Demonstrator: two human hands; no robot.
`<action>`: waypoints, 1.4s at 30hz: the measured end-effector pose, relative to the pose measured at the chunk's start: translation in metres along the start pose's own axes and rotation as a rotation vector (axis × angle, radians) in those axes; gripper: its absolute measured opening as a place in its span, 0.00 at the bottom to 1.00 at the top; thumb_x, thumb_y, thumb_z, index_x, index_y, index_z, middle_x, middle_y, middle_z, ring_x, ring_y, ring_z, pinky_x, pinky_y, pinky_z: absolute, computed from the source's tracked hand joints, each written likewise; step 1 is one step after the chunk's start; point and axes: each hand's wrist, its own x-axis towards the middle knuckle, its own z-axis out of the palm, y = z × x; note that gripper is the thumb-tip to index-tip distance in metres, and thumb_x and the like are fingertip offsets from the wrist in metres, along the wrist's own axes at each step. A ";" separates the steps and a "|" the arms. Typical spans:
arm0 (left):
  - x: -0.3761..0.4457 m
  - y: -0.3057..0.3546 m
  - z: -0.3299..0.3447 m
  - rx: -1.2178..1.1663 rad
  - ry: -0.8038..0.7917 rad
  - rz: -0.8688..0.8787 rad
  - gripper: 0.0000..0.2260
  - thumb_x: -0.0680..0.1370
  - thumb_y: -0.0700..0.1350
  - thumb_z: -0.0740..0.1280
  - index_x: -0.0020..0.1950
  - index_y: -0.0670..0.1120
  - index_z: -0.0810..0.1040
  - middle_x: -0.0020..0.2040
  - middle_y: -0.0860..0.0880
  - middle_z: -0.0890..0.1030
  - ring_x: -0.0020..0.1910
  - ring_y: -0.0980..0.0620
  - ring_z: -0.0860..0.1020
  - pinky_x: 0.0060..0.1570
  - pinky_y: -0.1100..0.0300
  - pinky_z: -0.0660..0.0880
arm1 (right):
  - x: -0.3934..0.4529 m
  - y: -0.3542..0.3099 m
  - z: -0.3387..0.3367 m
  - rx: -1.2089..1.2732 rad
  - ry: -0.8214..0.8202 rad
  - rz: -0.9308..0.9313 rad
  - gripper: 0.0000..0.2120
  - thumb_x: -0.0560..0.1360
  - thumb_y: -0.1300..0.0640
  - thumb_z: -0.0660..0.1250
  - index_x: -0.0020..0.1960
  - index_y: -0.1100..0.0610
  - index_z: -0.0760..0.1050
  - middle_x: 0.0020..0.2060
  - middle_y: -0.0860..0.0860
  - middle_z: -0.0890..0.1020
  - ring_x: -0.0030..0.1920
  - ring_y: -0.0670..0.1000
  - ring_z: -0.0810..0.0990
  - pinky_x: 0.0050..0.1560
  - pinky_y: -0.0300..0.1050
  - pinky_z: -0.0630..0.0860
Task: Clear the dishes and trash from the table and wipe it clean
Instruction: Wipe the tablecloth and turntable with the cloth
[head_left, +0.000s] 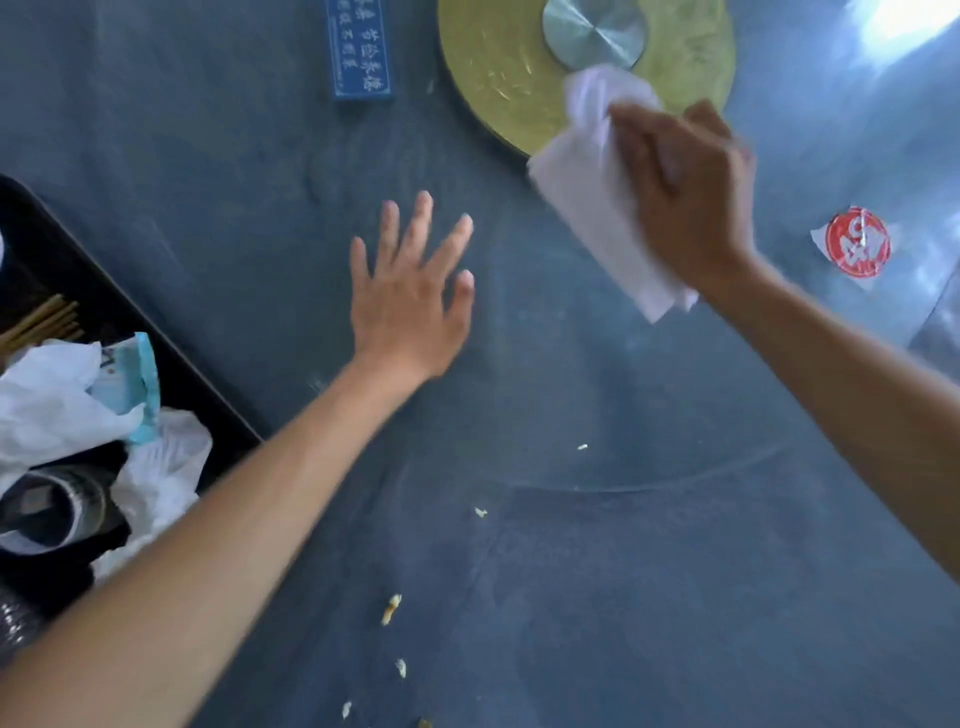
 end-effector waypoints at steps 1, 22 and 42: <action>-0.013 0.010 0.010 0.025 0.010 0.002 0.24 0.84 0.57 0.50 0.81 0.61 0.56 0.84 0.51 0.50 0.83 0.44 0.46 0.78 0.37 0.44 | 0.024 0.017 0.002 -0.060 -0.024 0.041 0.13 0.82 0.48 0.64 0.61 0.46 0.84 0.42 0.52 0.72 0.40 0.55 0.77 0.44 0.40 0.69; 0.023 -0.072 -0.005 0.159 0.095 0.184 0.22 0.85 0.59 0.50 0.80 0.65 0.57 0.83 0.54 0.55 0.82 0.46 0.51 0.79 0.41 0.48 | -0.043 -0.027 0.072 -0.252 -0.300 -0.035 0.13 0.80 0.50 0.66 0.63 0.44 0.80 0.52 0.54 0.78 0.32 0.64 0.77 0.29 0.51 0.68; -0.003 -0.025 0.008 0.079 0.140 0.014 0.22 0.84 0.54 0.51 0.79 0.64 0.60 0.83 0.52 0.57 0.82 0.45 0.52 0.79 0.42 0.48 | 0.083 0.069 0.030 -0.271 -0.115 0.201 0.20 0.82 0.41 0.57 0.62 0.49 0.81 0.53 0.61 0.79 0.49 0.65 0.80 0.44 0.50 0.71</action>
